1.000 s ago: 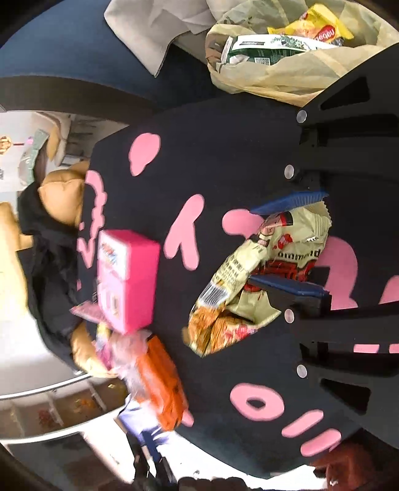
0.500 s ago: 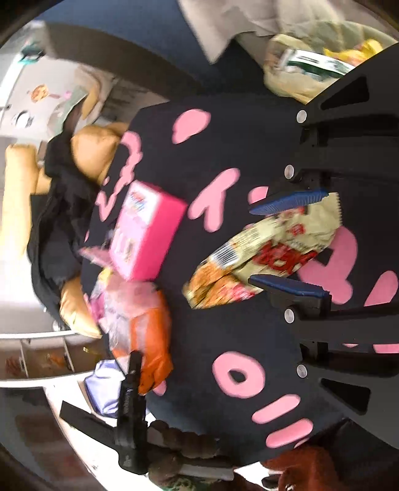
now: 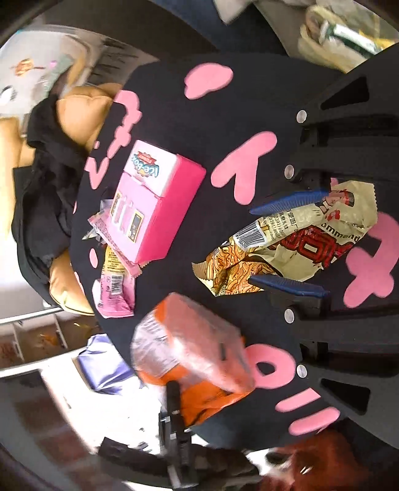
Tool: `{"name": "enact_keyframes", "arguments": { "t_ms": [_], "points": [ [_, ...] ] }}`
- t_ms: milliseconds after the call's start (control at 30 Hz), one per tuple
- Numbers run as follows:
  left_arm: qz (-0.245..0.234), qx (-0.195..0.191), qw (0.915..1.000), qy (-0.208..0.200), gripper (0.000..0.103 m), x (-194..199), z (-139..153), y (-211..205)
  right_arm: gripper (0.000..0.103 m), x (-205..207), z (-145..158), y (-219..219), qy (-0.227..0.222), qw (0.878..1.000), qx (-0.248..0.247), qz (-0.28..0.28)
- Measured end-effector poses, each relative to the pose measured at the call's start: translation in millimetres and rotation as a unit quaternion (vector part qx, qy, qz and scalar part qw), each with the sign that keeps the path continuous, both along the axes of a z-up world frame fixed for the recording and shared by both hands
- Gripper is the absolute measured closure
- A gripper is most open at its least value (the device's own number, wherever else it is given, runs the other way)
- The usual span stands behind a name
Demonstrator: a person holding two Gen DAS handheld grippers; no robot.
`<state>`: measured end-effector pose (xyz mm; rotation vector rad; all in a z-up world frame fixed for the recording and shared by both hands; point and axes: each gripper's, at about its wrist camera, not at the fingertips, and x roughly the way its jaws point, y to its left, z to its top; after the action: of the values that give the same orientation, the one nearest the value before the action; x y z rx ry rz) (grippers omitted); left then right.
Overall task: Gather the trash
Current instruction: 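Lift the gold wrapper with the right gripper while the left lifts the orange bag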
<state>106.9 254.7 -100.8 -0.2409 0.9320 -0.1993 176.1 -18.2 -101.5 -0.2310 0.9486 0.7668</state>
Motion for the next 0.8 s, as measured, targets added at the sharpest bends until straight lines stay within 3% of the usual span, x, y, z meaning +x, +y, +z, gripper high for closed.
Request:
{"name": "enact_keyframes", "arguments": {
  "t_ms": [133,333,600,667,700,800],
  "points": [
    [0.002,-0.002,1.0,-0.001,0.059,1,1,-2,0.064,2,3,0,0.01,1.0,0.002,0.004],
    [0.017,-0.001,0.9996,-0.021,0.051,-4,11,5,0.064,-3,21,-5,-0.027,0.999,0.002,0.016],
    [0.028,-0.006,0.9994,-0.02,0.05,-3,9,5,0.064,14,-18,5,0.019,1.0,-0.022,-0.002],
    [0.027,-0.002,0.9995,-0.018,0.05,-3,8,3,0.07,12,-18,6,0.018,1.0,-0.017,-0.005],
    [0.027,-0.001,0.9995,-0.017,0.05,-3,8,3,0.082,11,-16,7,0.013,1.0,-0.021,-0.01],
    [0.029,0.0,0.9994,-0.016,0.05,-3,8,2,0.086,2,-4,7,-0.018,0.999,-0.031,-0.028]
  ]
}}
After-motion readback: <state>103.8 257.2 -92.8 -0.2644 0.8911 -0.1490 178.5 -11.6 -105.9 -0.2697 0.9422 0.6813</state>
